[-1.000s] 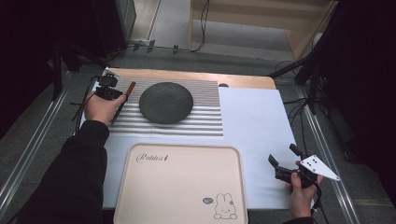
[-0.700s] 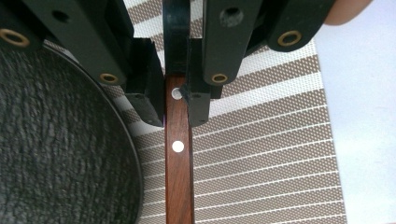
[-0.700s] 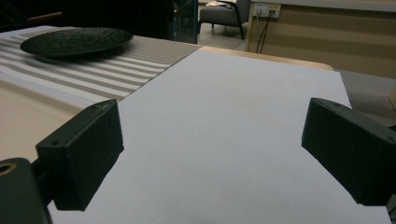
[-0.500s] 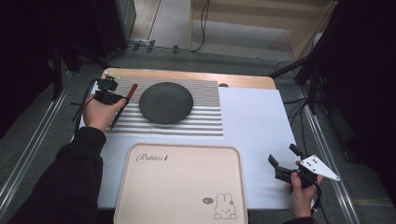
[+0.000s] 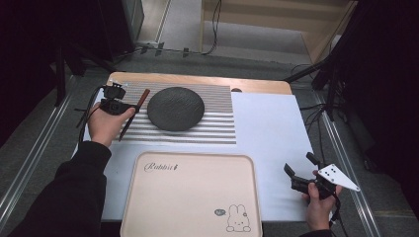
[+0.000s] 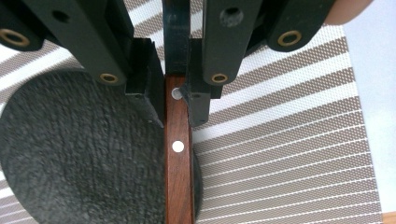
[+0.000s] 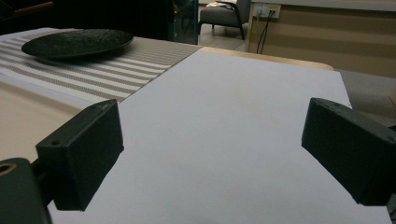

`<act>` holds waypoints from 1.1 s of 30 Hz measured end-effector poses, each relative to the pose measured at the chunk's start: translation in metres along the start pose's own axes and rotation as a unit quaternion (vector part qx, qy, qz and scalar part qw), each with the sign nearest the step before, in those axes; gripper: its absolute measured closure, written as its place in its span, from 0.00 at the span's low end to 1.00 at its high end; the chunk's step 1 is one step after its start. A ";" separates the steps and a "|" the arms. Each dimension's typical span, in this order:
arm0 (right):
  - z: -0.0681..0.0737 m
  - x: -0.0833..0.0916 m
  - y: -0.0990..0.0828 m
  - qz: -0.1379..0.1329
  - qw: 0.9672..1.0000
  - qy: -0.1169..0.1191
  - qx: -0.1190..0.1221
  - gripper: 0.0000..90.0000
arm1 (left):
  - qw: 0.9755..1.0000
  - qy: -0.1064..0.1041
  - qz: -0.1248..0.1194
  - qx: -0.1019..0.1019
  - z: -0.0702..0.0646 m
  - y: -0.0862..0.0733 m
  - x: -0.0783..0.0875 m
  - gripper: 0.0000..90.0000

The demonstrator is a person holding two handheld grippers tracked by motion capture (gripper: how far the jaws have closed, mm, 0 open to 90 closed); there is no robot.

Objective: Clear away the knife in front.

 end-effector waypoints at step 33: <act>0.000 0.001 0.000 -0.003 1.000 0.001 -0.001 0.05 | 0.997 -0.058 -0.024 -0.037 -0.051 -0.067 0.038 0.86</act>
Point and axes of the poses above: each handheld gripper's, and its own axes: x roughly backward along the jaws, y roughly out of its top, z roughly to its left, the point moved 7 cm from there along -x, roughly forward along the jaws, and after that the axes turned 12 degrees about x, right-handed, at the moved point
